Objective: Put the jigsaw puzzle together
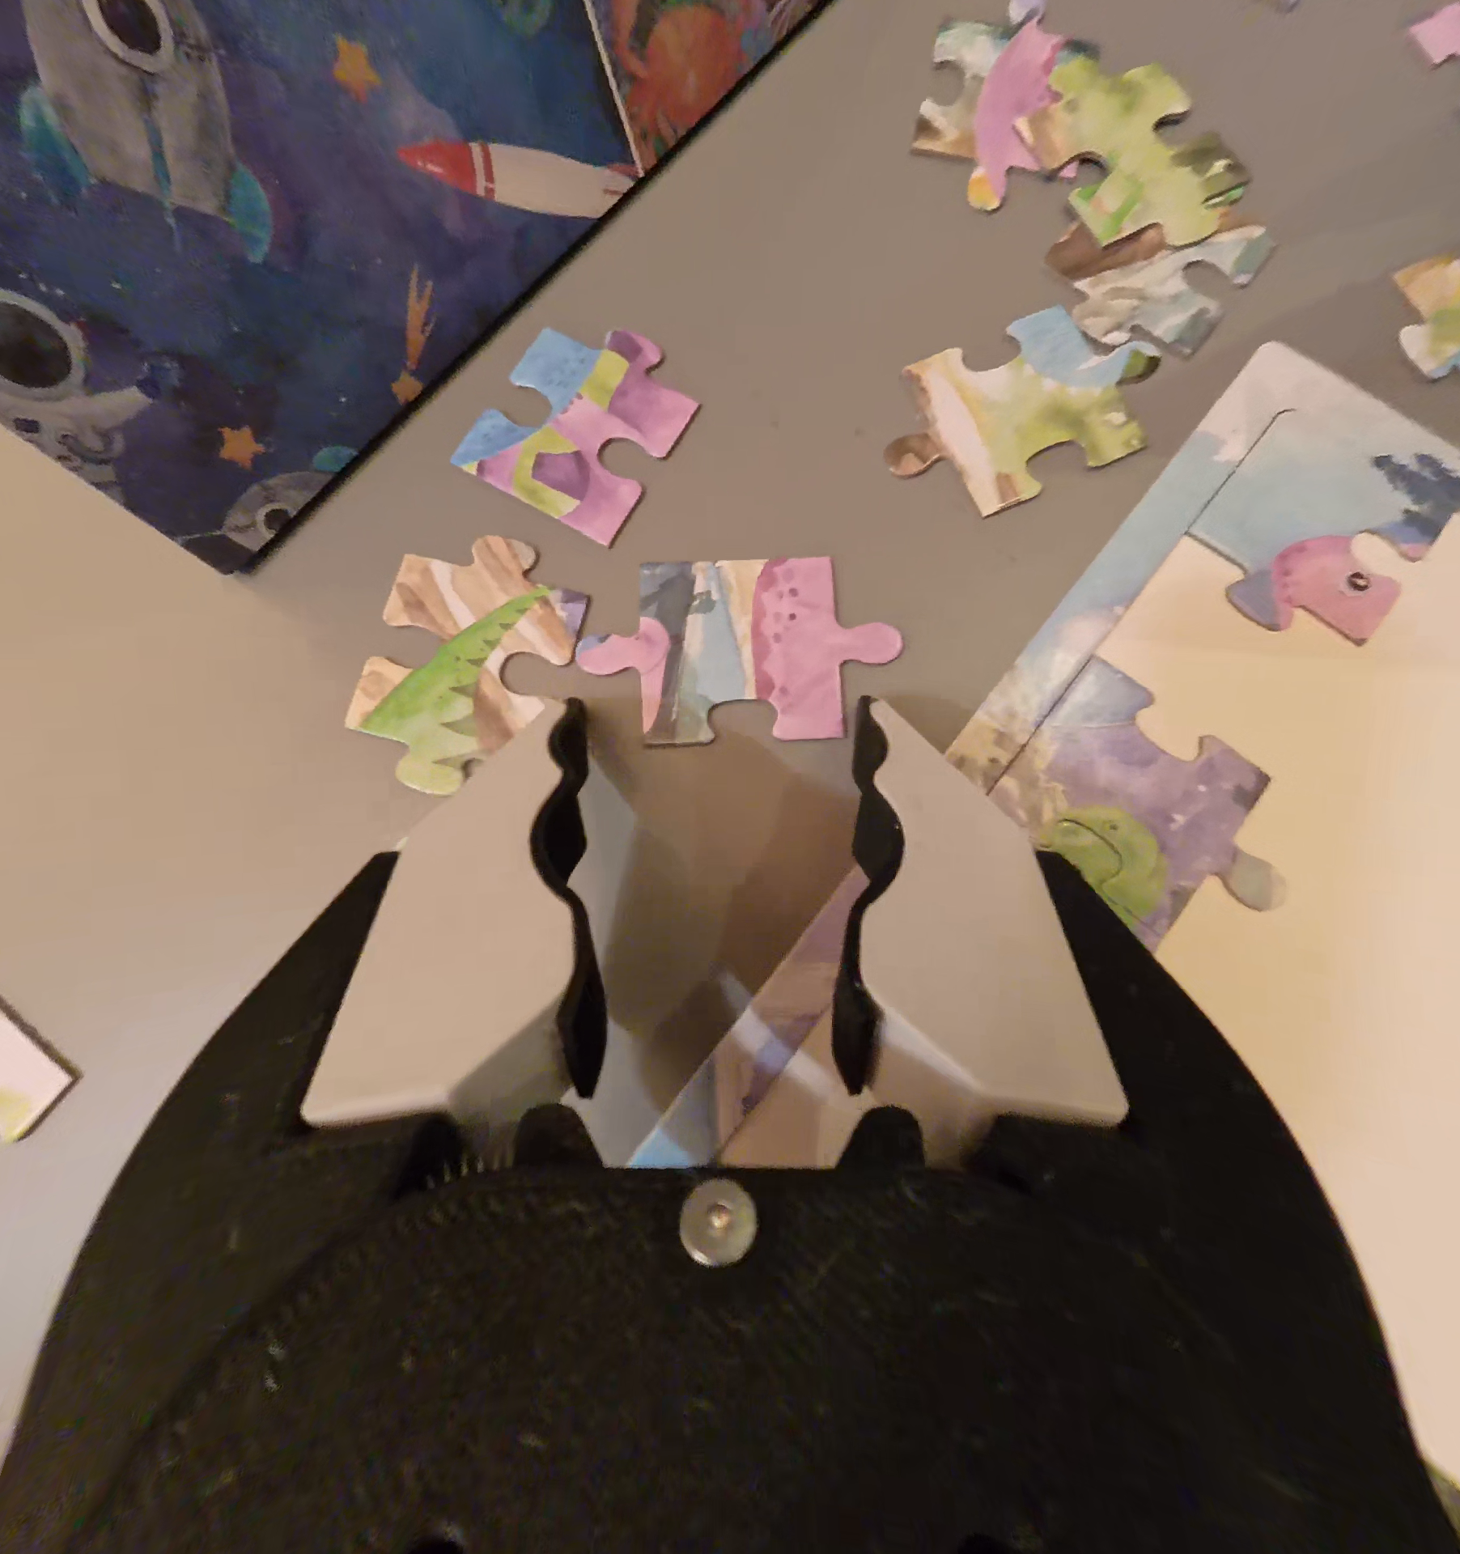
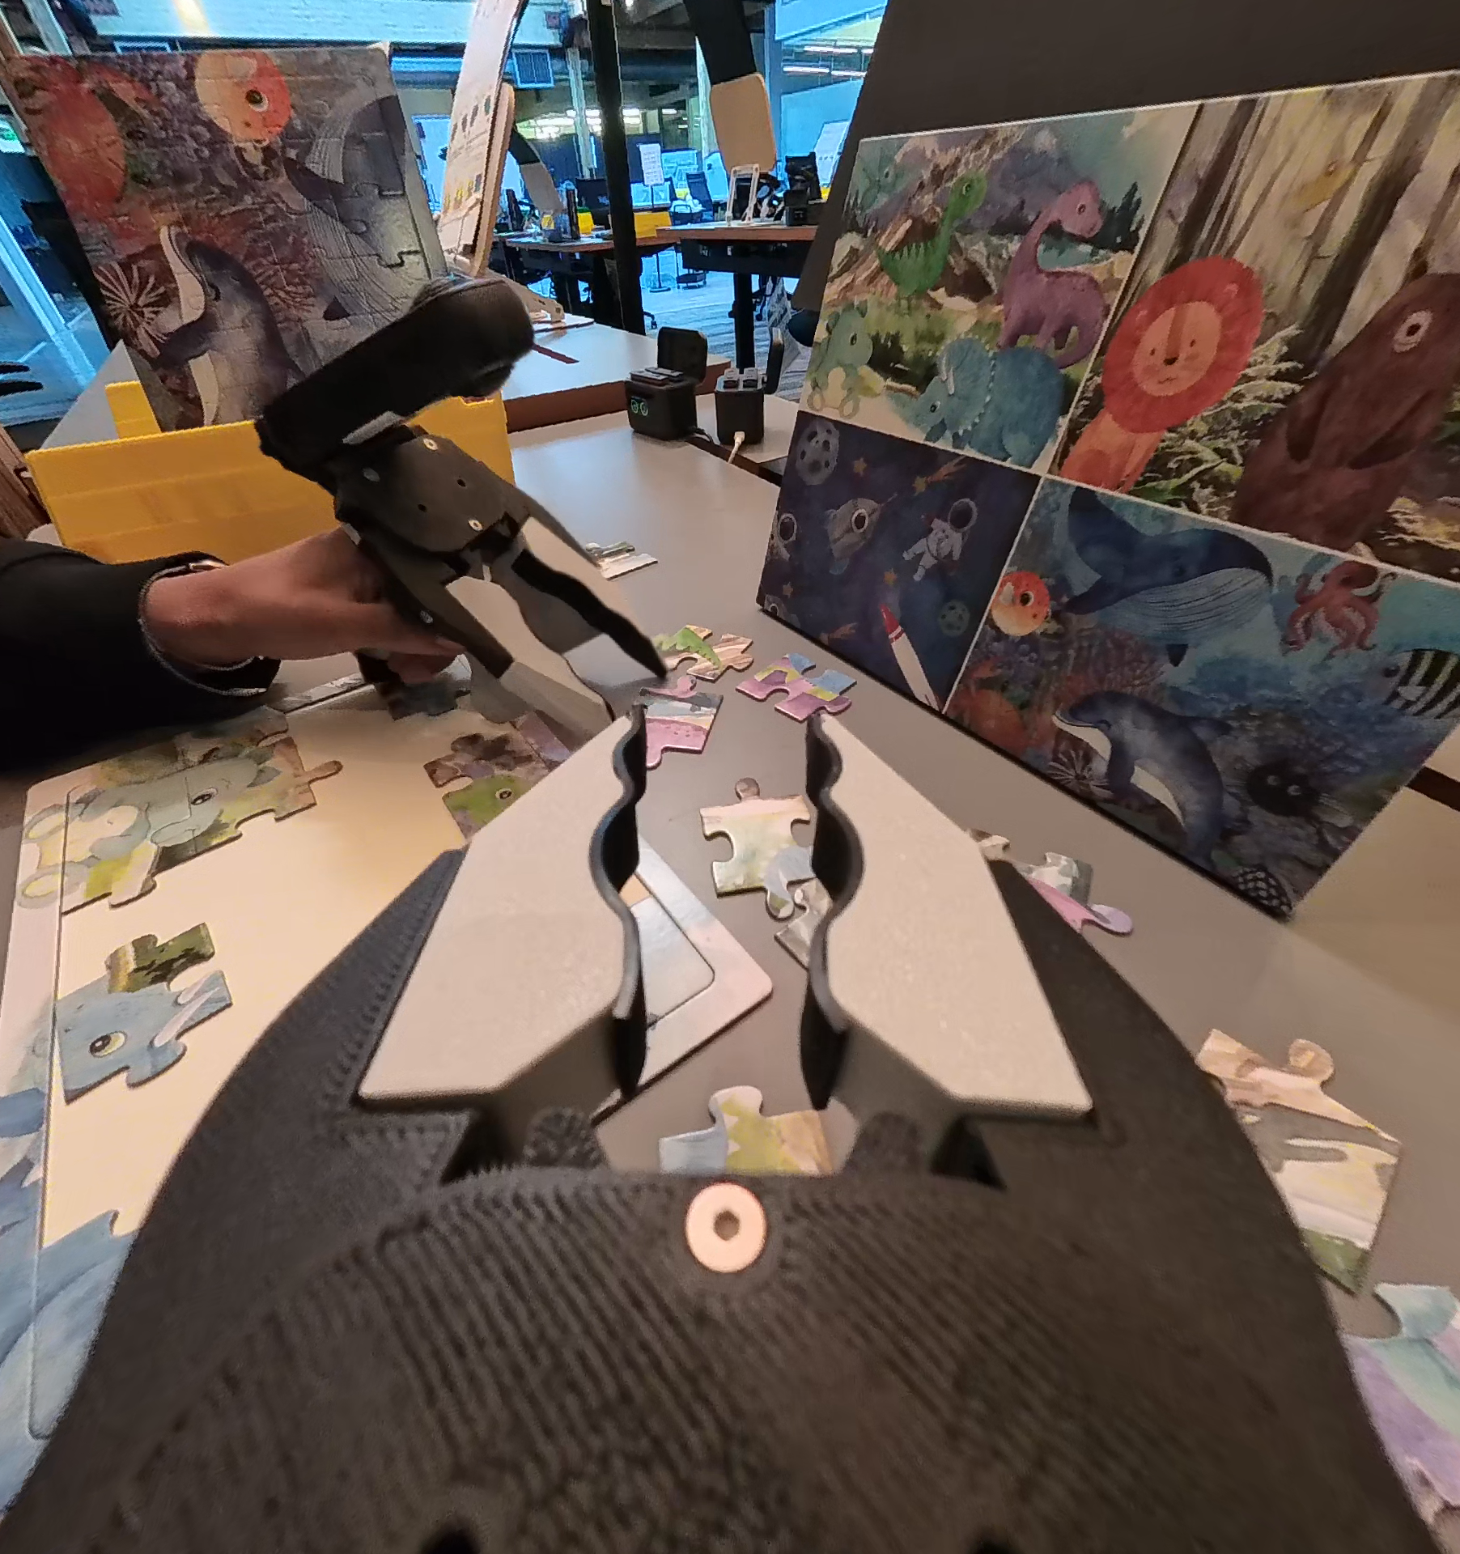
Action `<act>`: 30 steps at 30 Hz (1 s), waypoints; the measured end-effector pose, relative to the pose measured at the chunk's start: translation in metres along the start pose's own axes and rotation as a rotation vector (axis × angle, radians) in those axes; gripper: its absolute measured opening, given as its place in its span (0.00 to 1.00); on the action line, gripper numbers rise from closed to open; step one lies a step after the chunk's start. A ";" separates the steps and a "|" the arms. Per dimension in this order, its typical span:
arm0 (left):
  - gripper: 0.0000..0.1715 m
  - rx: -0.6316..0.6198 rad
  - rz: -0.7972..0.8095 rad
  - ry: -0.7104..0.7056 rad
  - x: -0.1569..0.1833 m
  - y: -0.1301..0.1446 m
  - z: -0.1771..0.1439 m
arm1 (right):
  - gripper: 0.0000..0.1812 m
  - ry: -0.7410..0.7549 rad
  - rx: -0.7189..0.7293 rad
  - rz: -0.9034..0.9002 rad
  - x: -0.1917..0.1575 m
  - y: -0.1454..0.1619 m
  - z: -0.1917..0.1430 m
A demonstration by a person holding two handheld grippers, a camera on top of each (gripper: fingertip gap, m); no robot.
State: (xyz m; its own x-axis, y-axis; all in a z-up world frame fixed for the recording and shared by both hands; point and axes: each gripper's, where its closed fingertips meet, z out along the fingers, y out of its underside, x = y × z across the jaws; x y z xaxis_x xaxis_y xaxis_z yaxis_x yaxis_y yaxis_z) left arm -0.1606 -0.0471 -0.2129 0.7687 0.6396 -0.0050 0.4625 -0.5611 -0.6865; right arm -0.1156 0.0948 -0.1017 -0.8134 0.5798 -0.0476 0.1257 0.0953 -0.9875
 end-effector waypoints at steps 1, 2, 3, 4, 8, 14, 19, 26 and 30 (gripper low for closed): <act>0.35 0.001 -0.012 0.008 0.001 0.000 0.001 | 0.20 0.000 -0.001 -0.001 0.000 0.000 0.000; 0.34 -0.001 -0.012 0.001 0.000 -0.001 0.001 | 0.20 0.000 -0.002 -0.002 0.000 0.000 0.000; 0.33 -0.002 -0.007 0.000 0.000 -0.001 0.001 | 0.20 -0.001 -0.003 -0.002 0.000 0.000 0.000; 0.31 -0.002 -0.005 0.005 0.001 -0.001 0.001 | 0.20 -0.001 -0.003 -0.003 0.000 0.001 0.001; 0.27 -0.003 0.009 0.009 0.002 -0.001 0.000 | 0.20 0.001 -0.007 -0.009 -0.001 0.001 0.001; 0.27 0.002 0.034 0.018 0.003 -0.002 -0.001 | 0.20 0.003 -0.004 -0.014 -0.001 0.000 0.000; 0.27 0.048 0.084 -0.014 0.003 -0.011 -0.009 | 0.20 0.006 -0.005 -0.018 -0.001 -0.001 0.000; 0.18 0.122 0.153 0.026 0.029 -0.028 -0.022 | 0.20 0.016 0.000 -0.021 0.002 -0.003 -0.002; 0.27 0.063 0.181 -0.011 0.029 -0.021 -0.018 | 0.20 0.013 0.004 -0.020 0.001 -0.004 -0.003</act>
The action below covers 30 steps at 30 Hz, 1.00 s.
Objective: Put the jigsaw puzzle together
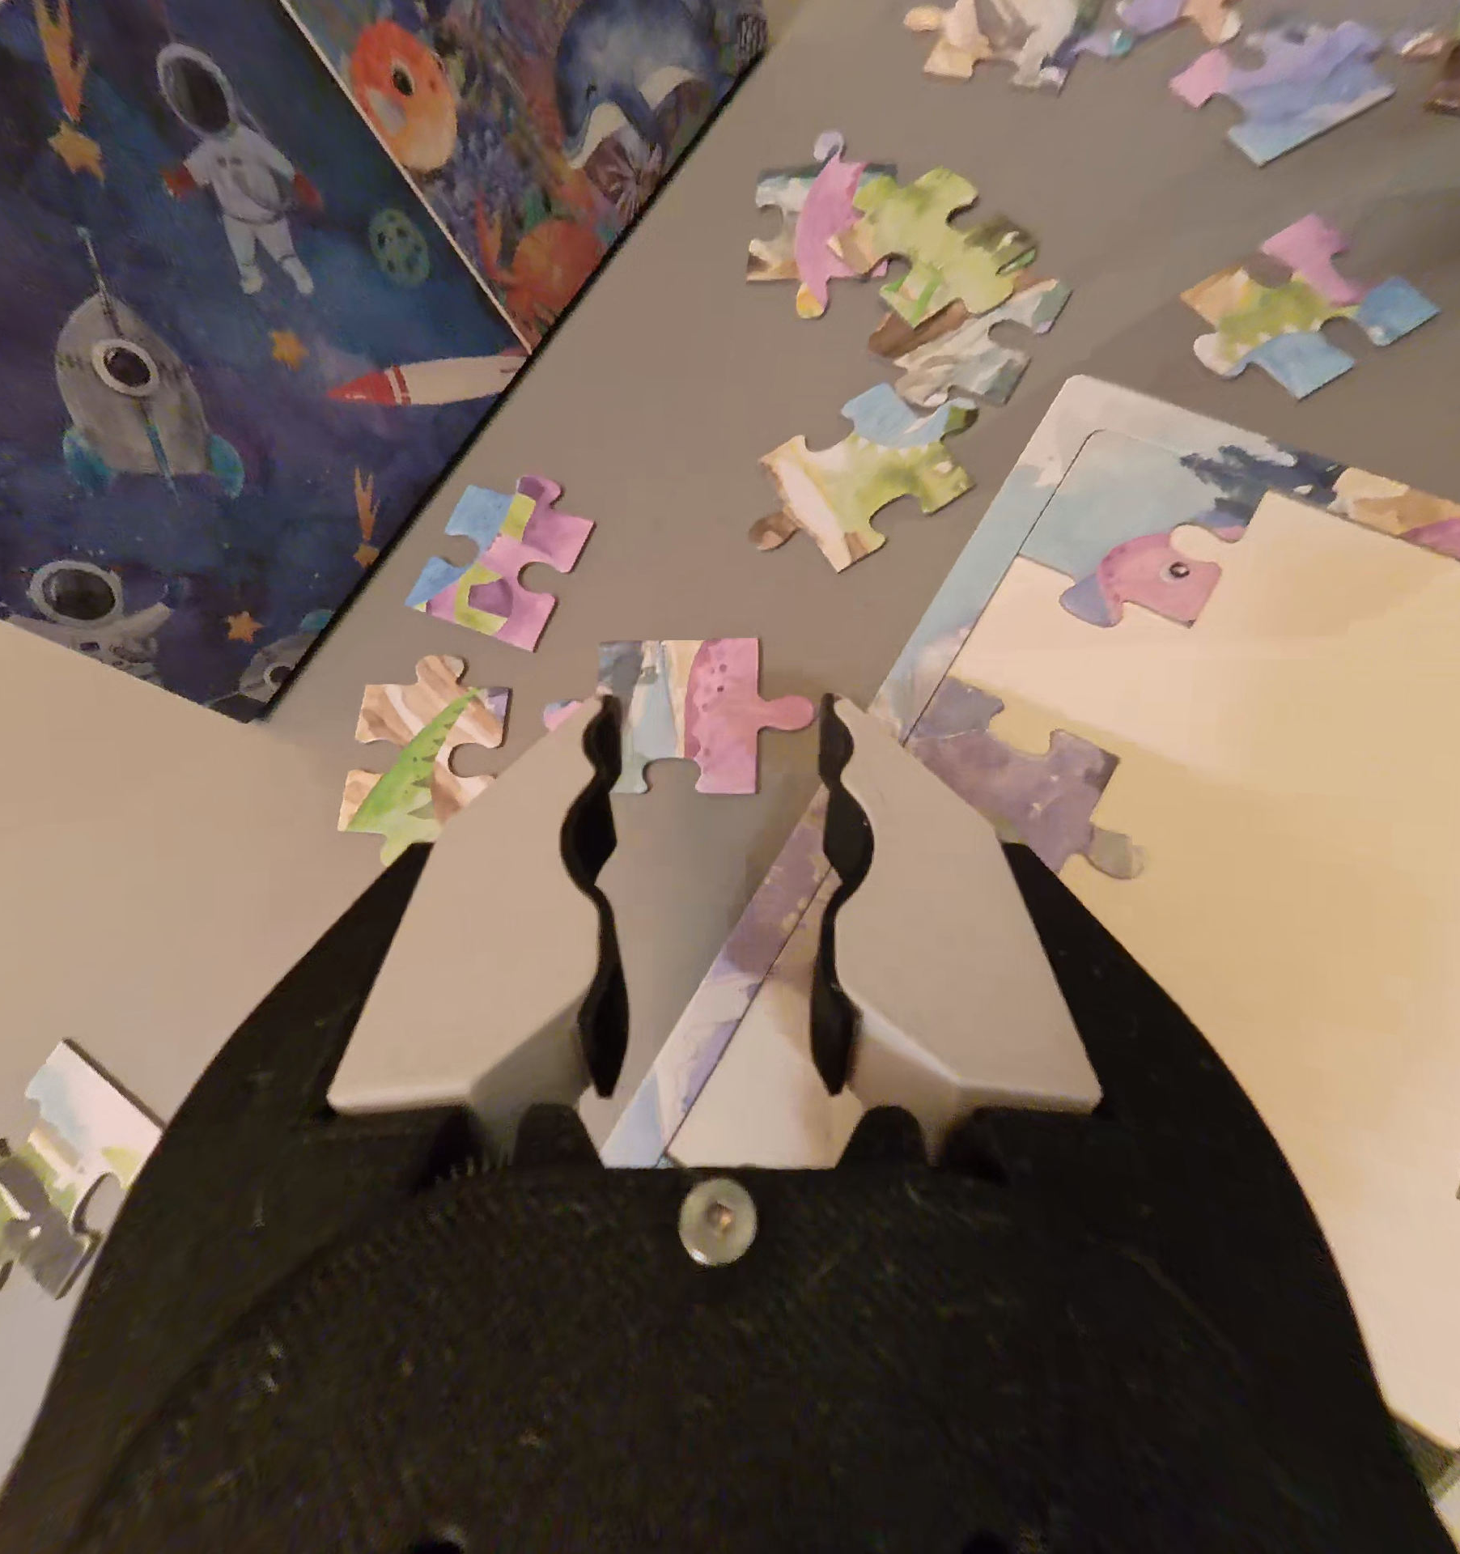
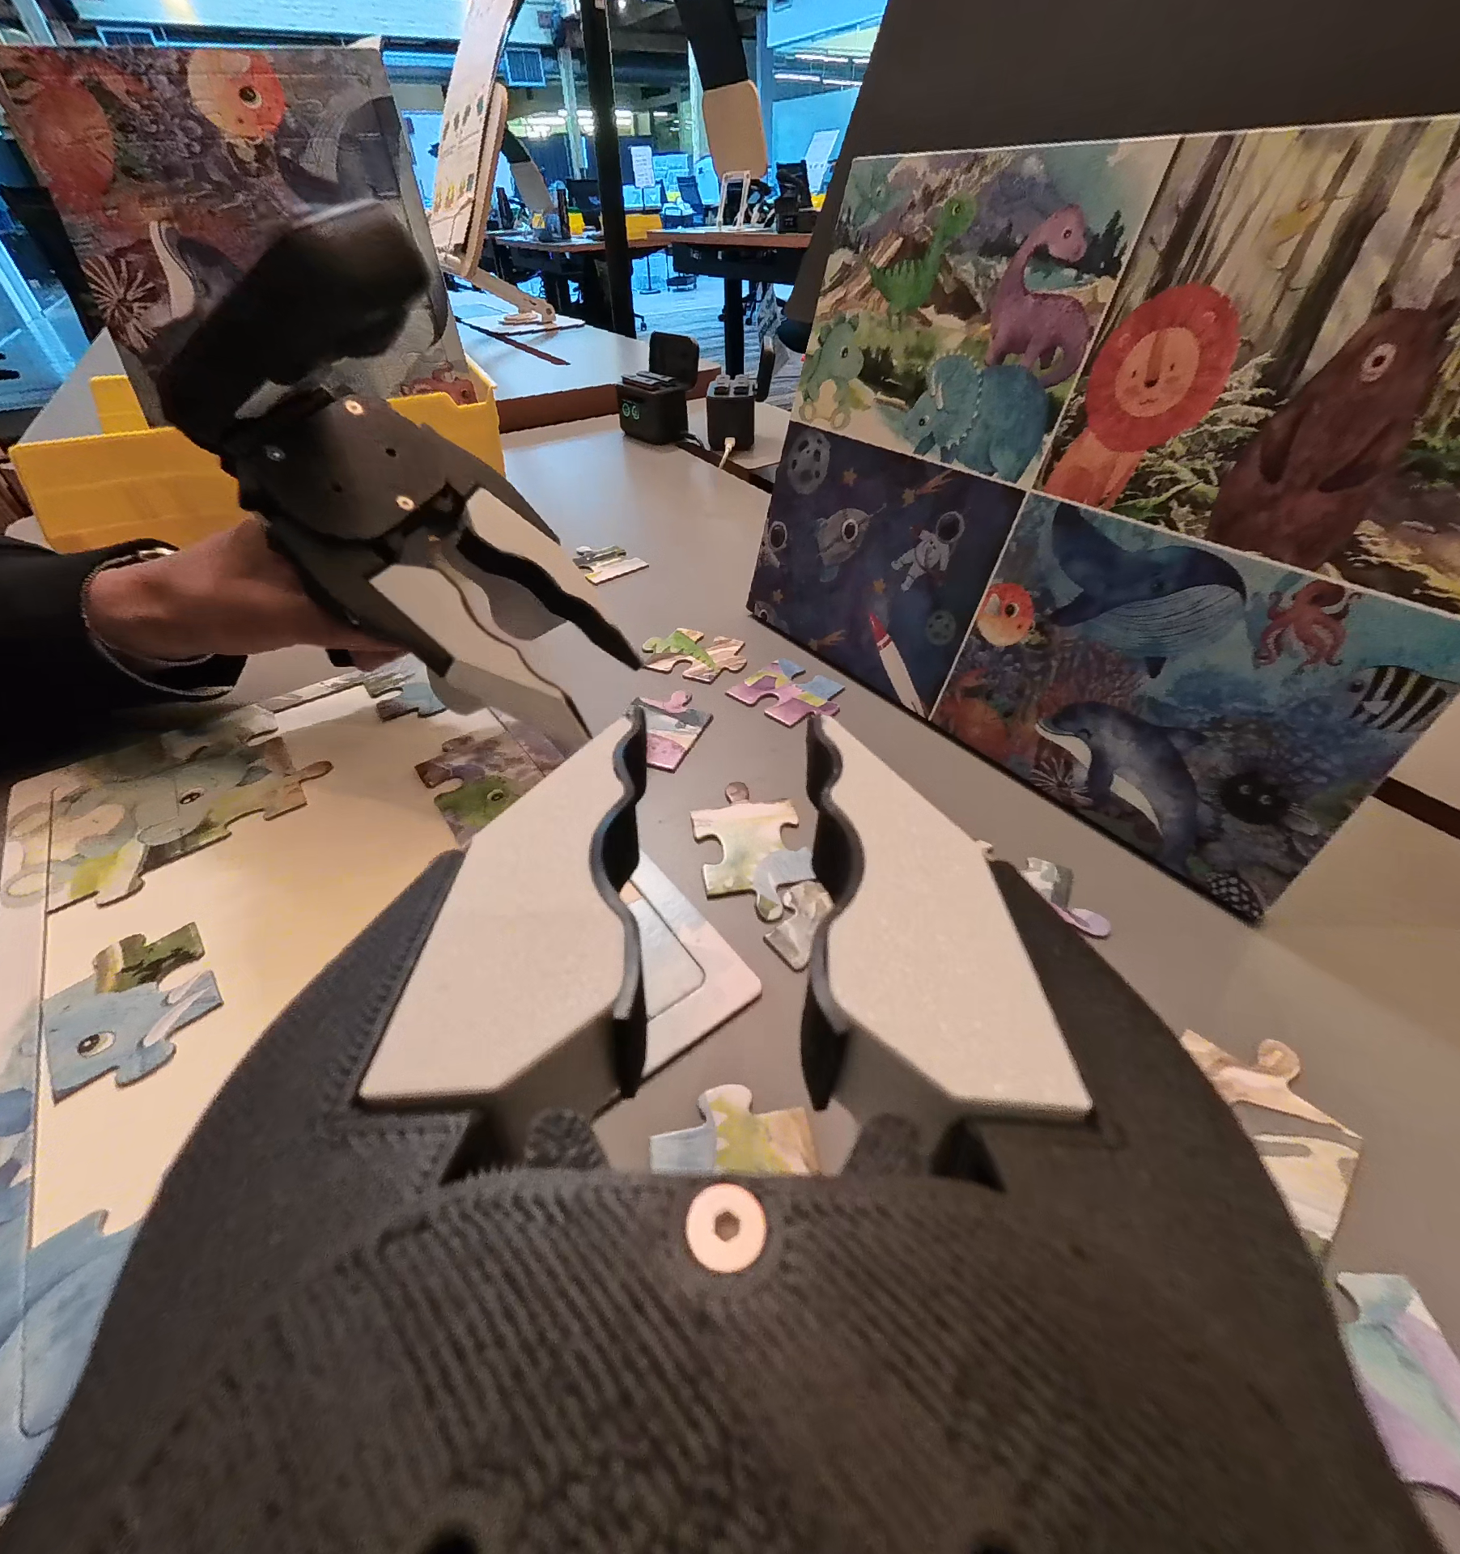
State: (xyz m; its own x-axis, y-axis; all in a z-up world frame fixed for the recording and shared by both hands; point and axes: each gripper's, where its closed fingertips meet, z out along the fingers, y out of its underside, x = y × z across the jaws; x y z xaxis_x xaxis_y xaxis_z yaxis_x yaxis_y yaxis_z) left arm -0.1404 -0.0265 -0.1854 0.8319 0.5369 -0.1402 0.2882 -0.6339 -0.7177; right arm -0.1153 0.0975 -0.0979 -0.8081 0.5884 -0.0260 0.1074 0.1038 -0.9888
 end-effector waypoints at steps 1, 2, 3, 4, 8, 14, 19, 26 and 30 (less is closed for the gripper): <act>0.30 -0.012 -0.007 0.000 -0.002 0.004 0.002 | 0.20 0.000 0.001 -0.003 -0.001 -0.001 0.000; 0.33 -0.023 -0.024 0.008 -0.004 0.007 0.004 | 0.20 0.000 0.001 -0.007 -0.001 -0.001 0.000; 0.36 -0.037 -0.050 0.024 -0.005 0.012 0.006 | 0.20 0.000 0.001 -0.011 -0.002 -0.002 0.000; 0.38 -0.050 -0.081 0.045 -0.006 0.016 0.008 | 0.20 0.000 0.001 -0.013 -0.002 -0.002 0.000; 0.39 -0.071 -0.158 0.086 -0.011 0.024 0.016 | 0.20 -0.001 0.001 -0.019 -0.003 -0.003 0.000; 0.27 -0.074 -0.131 0.078 -0.013 0.022 0.019 | 0.20 0.001 0.005 -0.022 -0.003 -0.004 -0.001; 0.27 -0.071 -0.114 0.094 -0.010 0.022 0.017 | 0.20 0.003 0.008 -0.026 -0.003 -0.006 -0.002; 0.27 -0.036 -0.104 0.097 -0.010 0.015 0.013 | 0.20 0.006 0.014 -0.035 -0.004 -0.009 -0.004; 0.27 0.030 -0.082 0.118 0.001 -0.002 0.001 | 0.20 0.012 0.016 -0.040 -0.003 -0.010 -0.005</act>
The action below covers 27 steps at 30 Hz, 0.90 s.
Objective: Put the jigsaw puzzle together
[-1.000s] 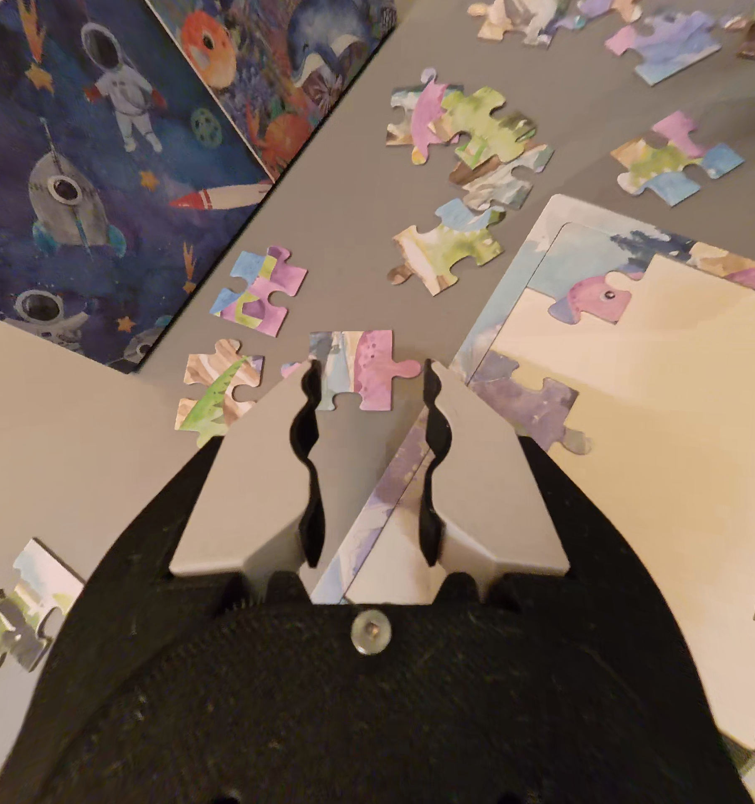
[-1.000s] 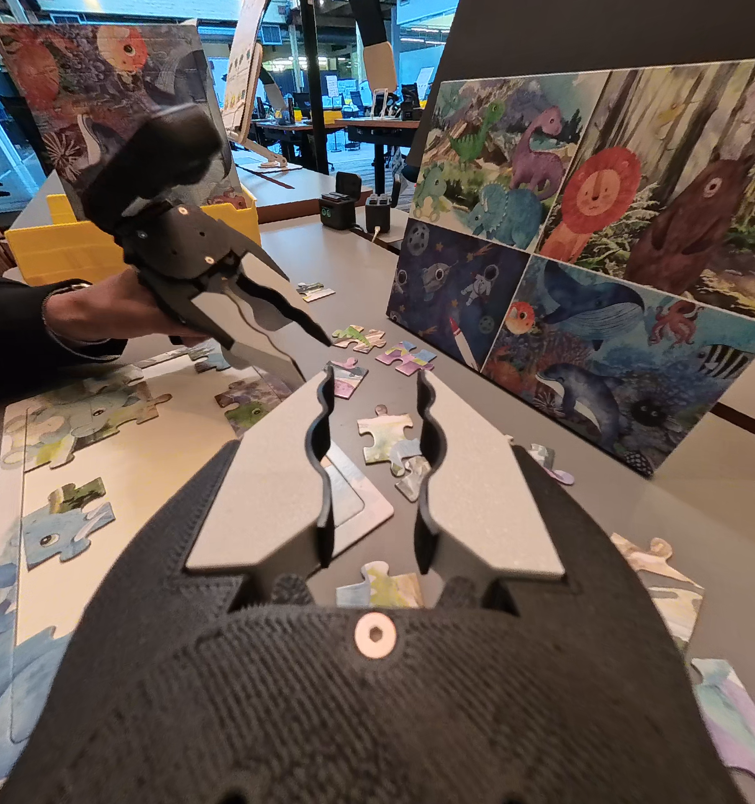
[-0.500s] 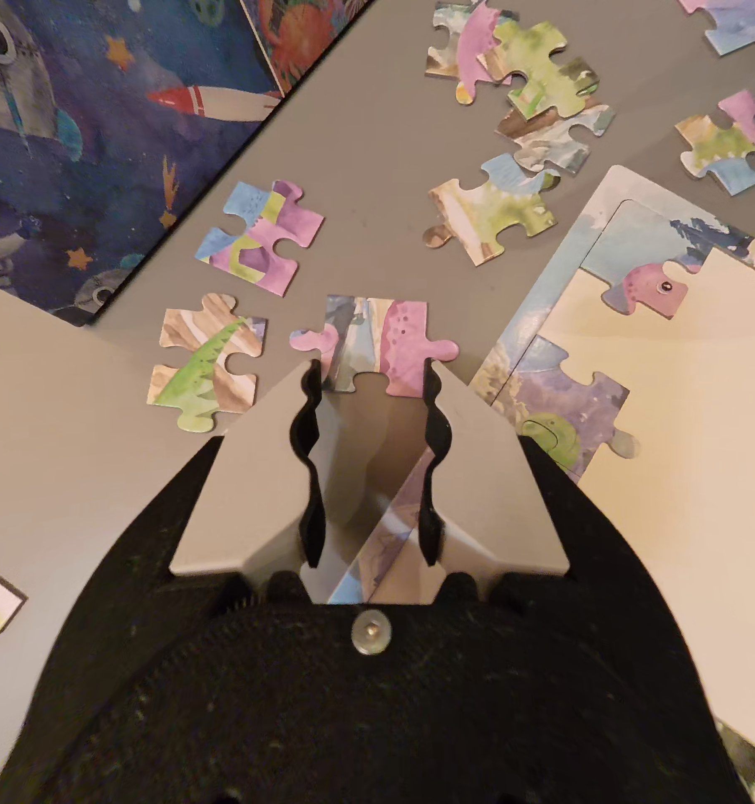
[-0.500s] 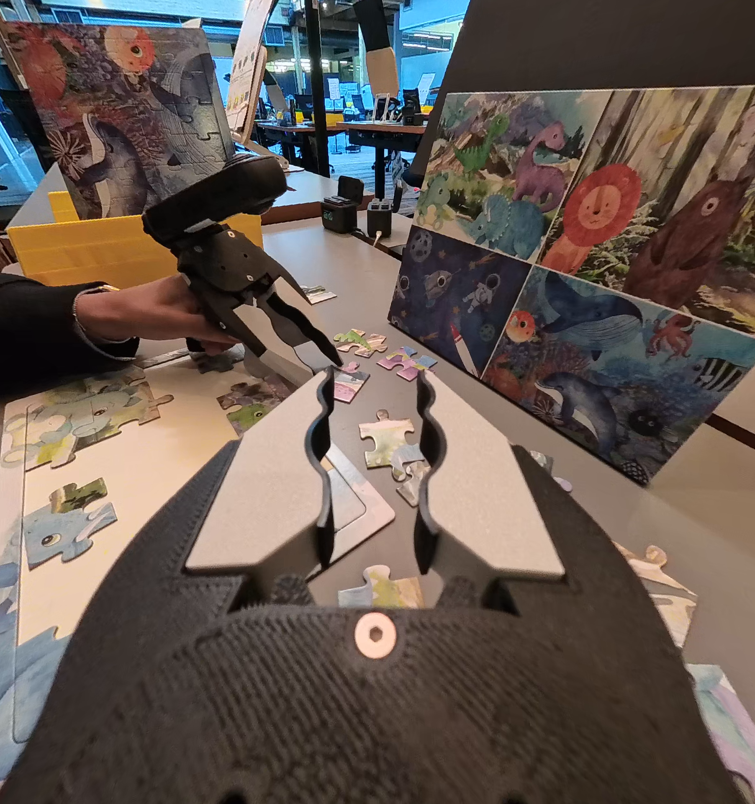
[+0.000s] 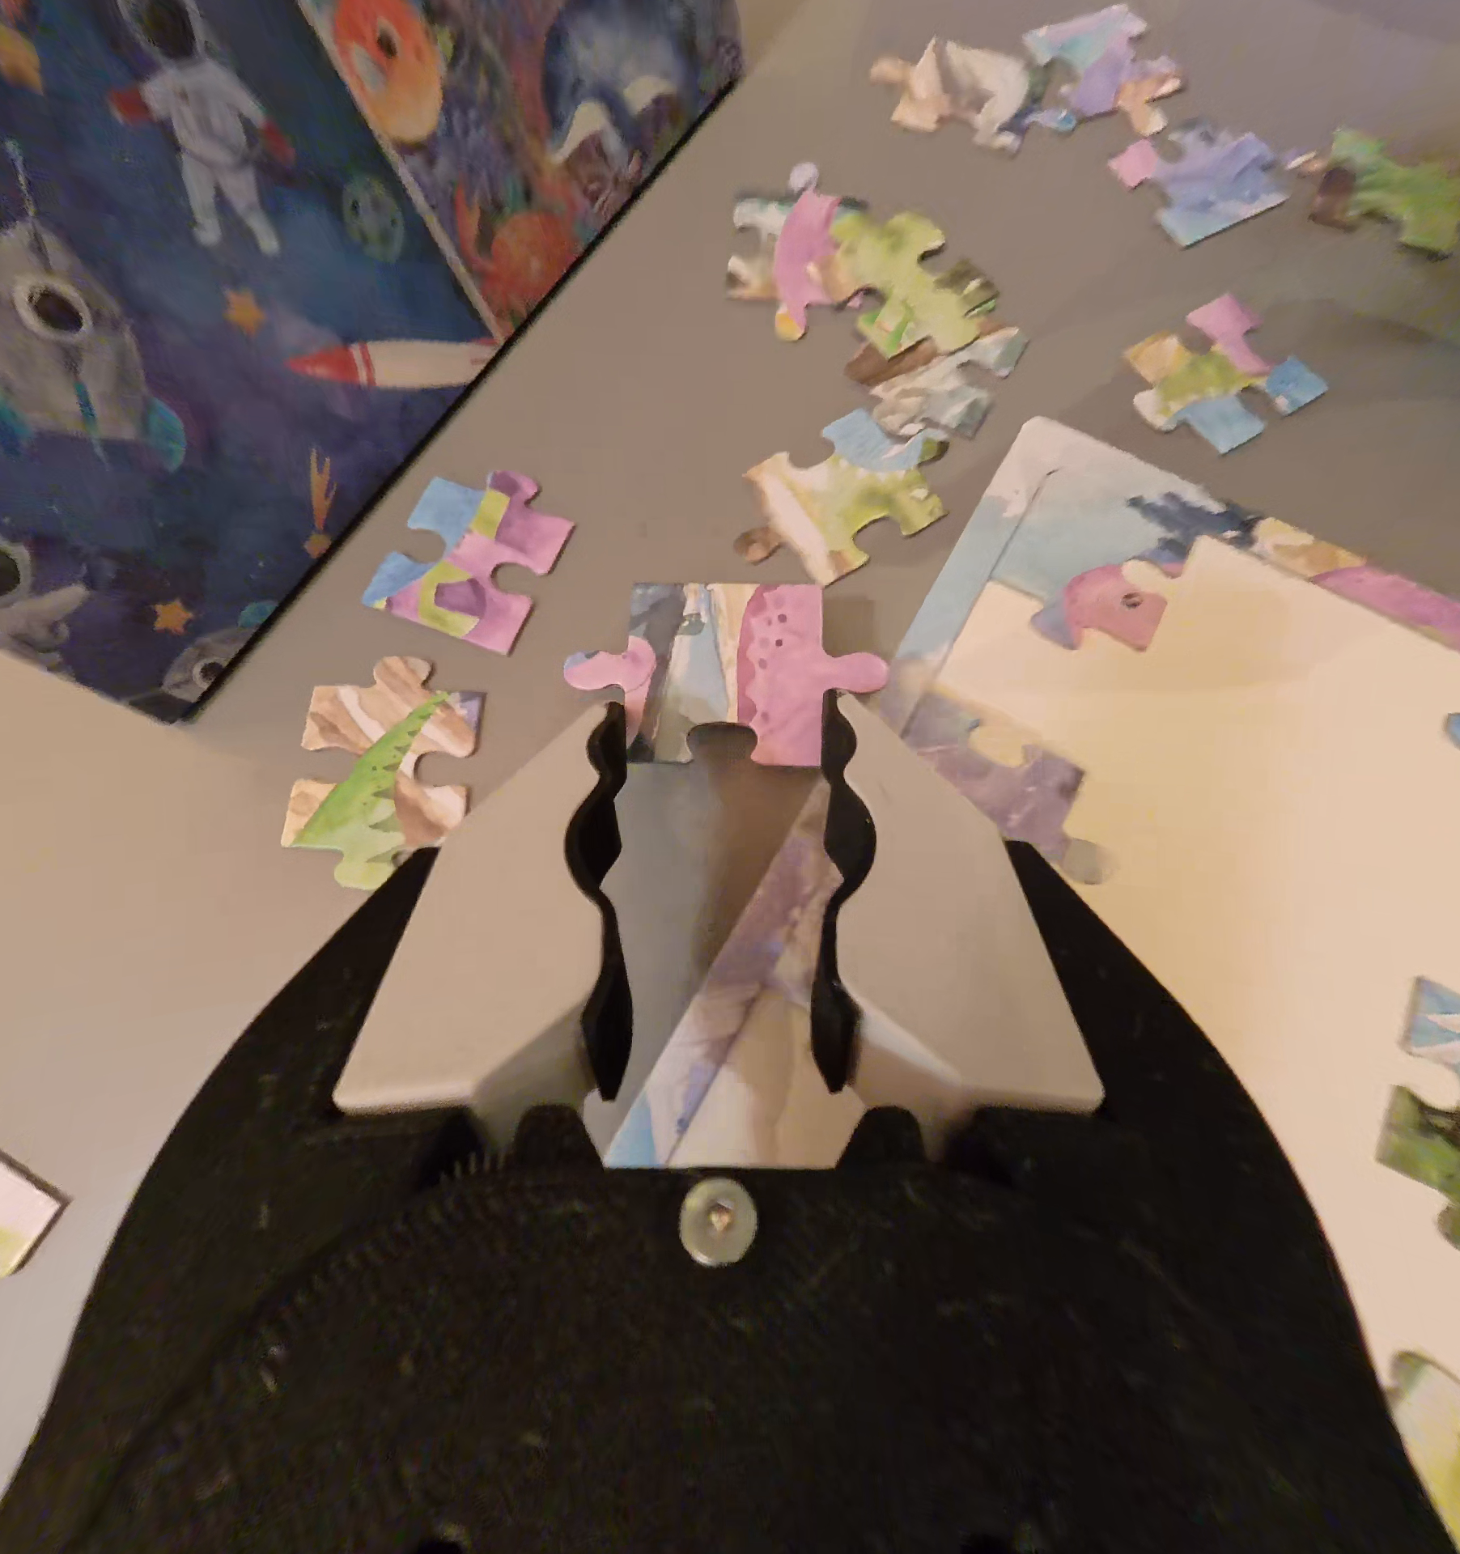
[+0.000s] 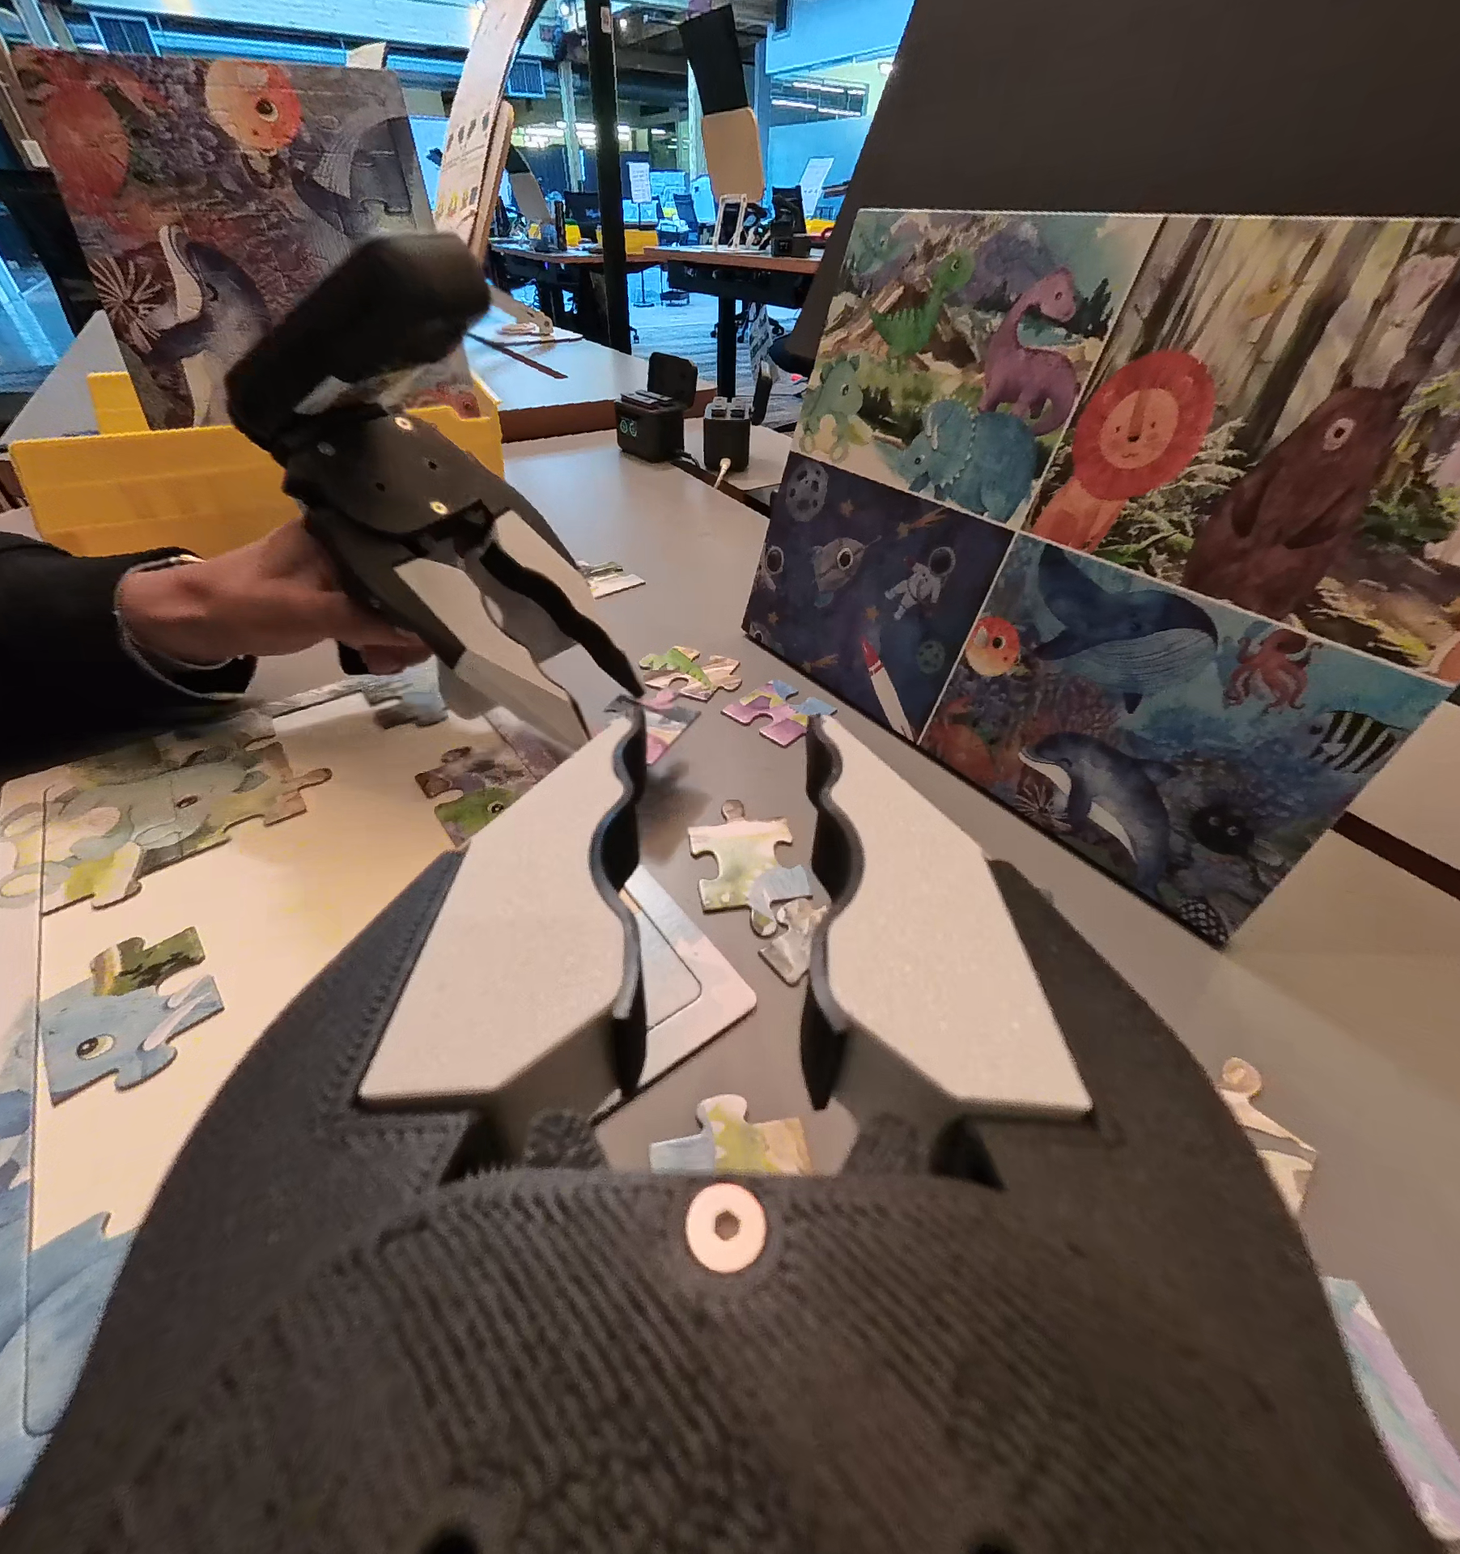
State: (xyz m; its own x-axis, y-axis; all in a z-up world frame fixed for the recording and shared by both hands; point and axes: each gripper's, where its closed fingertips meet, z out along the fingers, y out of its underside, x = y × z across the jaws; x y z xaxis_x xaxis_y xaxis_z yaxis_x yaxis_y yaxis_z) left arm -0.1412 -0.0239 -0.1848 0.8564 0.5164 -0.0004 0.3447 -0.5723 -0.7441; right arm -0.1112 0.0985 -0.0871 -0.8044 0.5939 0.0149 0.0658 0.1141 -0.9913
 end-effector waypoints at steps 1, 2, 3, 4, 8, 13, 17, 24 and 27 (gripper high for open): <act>0.27 0.021 0.012 0.024 0.009 -0.006 -0.002 | 0.20 0.002 0.002 0.000 0.001 -0.001 -0.001; 0.27 0.044 0.026 0.055 0.020 -0.012 -0.004 | 0.20 0.004 0.004 0.000 0.001 -0.001 -0.001; 0.27 0.063 0.042 0.099 0.035 -0.019 -0.005 | 0.20 0.007 0.006 0.001 0.002 -0.001 -0.002; 0.27 0.079 0.067 0.152 0.053 -0.024 -0.005 | 0.20 0.009 0.008 0.002 0.003 -0.002 -0.002; 0.27 0.048 0.213 0.260 0.112 -0.025 0.003 | 0.20 0.008 0.017 0.007 0.003 -0.004 -0.004; 0.27 -0.042 0.327 0.297 0.145 -0.008 0.023 | 0.20 0.006 0.024 -0.004 0.000 -0.007 -0.004; 0.27 -0.081 0.327 0.316 0.148 0.000 0.032 | 0.20 0.005 0.038 -0.010 -0.001 -0.012 -0.006; 0.27 -0.089 0.317 0.305 0.143 0.002 0.034 | 0.20 0.000 0.051 -0.014 -0.004 -0.016 -0.008; 0.27 -0.085 0.309 0.318 0.143 0.002 0.033 | 0.20 -0.009 0.043 -0.014 -0.007 -0.015 -0.006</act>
